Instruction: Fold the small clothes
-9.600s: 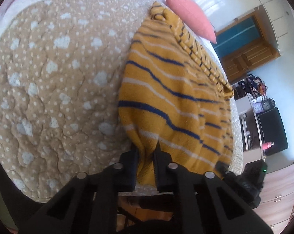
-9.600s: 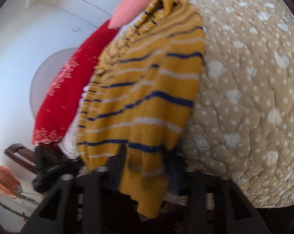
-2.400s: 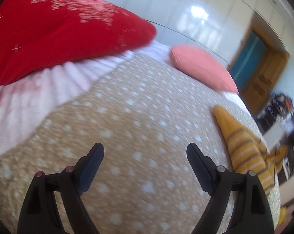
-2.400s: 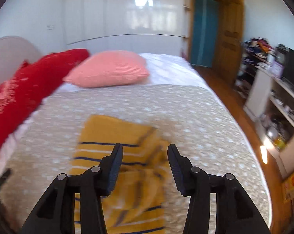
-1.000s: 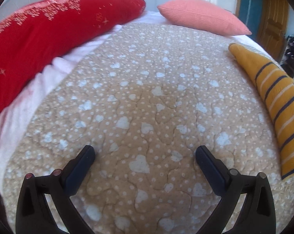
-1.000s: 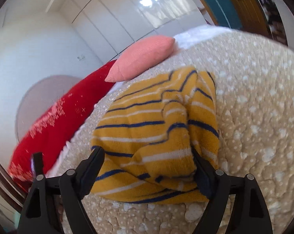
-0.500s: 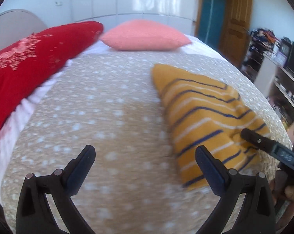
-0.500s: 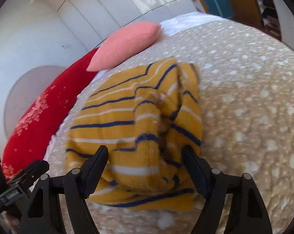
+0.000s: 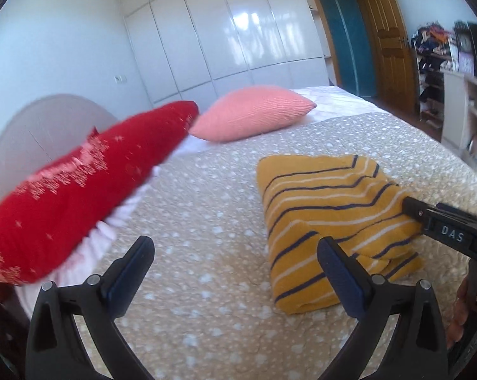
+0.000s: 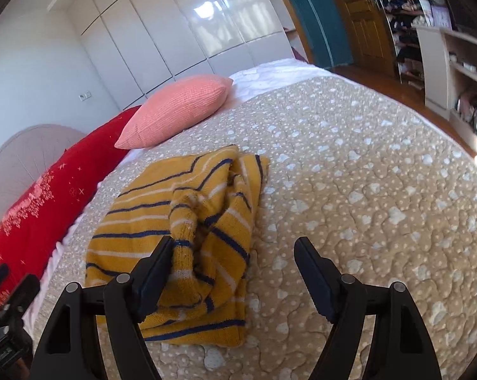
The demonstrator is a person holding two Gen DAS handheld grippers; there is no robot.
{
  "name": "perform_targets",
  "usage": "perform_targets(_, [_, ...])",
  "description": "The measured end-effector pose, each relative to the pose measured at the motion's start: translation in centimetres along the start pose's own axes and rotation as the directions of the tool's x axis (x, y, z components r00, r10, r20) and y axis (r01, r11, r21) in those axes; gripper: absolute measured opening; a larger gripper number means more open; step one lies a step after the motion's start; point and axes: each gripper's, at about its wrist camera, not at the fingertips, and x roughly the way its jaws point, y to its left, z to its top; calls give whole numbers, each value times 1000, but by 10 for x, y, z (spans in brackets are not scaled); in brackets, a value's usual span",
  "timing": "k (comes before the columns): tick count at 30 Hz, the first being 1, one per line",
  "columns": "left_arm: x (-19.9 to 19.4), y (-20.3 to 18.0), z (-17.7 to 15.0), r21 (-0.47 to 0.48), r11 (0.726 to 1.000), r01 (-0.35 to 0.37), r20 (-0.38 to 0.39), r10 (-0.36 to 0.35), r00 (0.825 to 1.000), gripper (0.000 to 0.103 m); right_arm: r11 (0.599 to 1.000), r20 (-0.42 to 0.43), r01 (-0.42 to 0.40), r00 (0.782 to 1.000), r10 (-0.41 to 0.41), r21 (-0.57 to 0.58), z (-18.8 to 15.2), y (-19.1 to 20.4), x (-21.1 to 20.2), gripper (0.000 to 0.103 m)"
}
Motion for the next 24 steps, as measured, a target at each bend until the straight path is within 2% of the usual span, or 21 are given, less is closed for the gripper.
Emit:
perform_targets(2, [-3, -2, -2, 15, 1000, -10, -6, 10, 1000, 103, 999, 16, 23, 1000, -22, -36, -2, 6, -3, 81])
perform_targets(8, [-4, -4, -10, 32, 999, 35, -71, -33, 997, 103, 995, 18, 48, 999, -46, -88, -5, 12, 0, 81])
perform_targets(13, [-2, -5, -17, 37, 999, 34, -91, -31, 995, 103, 994, 20, 55, 998, -53, -96, -6, 10, 0, 82])
perform_targets(18, [3, -1, -20, 12, 997, 77, -134, -74, 988, 103, 993, 21, 65, 998, -64, -102, -8, 11, 1, 82])
perform_targets(24, [5, -1, -21, 9, 996, 92, -146, -90, 985, 103, 993, 22, 66, 998, -64, -102, -8, 10, 0, 82])
